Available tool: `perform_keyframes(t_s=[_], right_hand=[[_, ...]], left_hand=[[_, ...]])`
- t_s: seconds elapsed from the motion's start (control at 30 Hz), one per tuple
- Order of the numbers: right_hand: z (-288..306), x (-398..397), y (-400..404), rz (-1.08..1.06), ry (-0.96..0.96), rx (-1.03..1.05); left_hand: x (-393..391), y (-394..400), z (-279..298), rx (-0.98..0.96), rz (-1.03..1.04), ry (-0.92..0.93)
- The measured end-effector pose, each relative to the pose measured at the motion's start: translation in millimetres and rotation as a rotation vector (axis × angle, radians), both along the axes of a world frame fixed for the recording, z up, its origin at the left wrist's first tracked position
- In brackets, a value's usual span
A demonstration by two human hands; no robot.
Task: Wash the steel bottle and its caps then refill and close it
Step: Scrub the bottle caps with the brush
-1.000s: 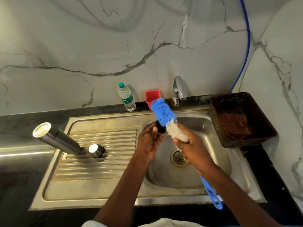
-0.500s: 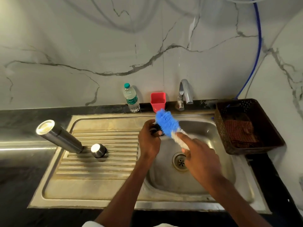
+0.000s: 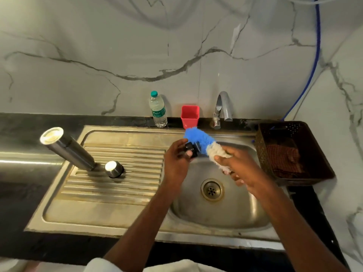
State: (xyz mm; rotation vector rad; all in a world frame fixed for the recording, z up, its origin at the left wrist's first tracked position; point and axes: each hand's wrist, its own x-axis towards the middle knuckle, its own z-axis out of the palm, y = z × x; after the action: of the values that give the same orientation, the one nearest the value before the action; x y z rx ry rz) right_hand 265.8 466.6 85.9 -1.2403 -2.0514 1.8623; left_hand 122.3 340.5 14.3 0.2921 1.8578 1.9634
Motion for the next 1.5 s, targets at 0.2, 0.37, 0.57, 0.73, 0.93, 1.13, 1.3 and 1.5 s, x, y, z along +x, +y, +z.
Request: perform_keyframes(t_s=[0.2,0.37,0.57,0.73,0.93,1.13,1.3,1.5], right_hand=[[-21,3,-58,-0.124,0.229,-0.499],[-16,-1,-73,-0.198,0.228,-0.415],[-12,8,-76,0.014,0.141,-0.184],[-34,10,-106,-0.06,0.167,0.145],[-33,11,-137,0.059,0.127,0.432],[-25,-7,-129,0.004,0.0,0.495],[-28,-11,-145,-0.104,0.042,0.326],[-27,-21,-156,-0.05,0.008,0.408]], left_hand=[[6,6,8,0.252,0.166,-0.452],[23,-10,10,0.216,0.067,-0.364],[2,-41,13,0.266,0.056,-0.558],[4,-60,21,0.572,0.03,-0.924],[-4,-67,20,0.537,0.027,-0.925],[-19,-77,22,0.531,-0.085,-0.828],[-29,-85,17,0.285,-0.181,-0.54],[-46,-95,3,0.023,-0.009,-0.091]])
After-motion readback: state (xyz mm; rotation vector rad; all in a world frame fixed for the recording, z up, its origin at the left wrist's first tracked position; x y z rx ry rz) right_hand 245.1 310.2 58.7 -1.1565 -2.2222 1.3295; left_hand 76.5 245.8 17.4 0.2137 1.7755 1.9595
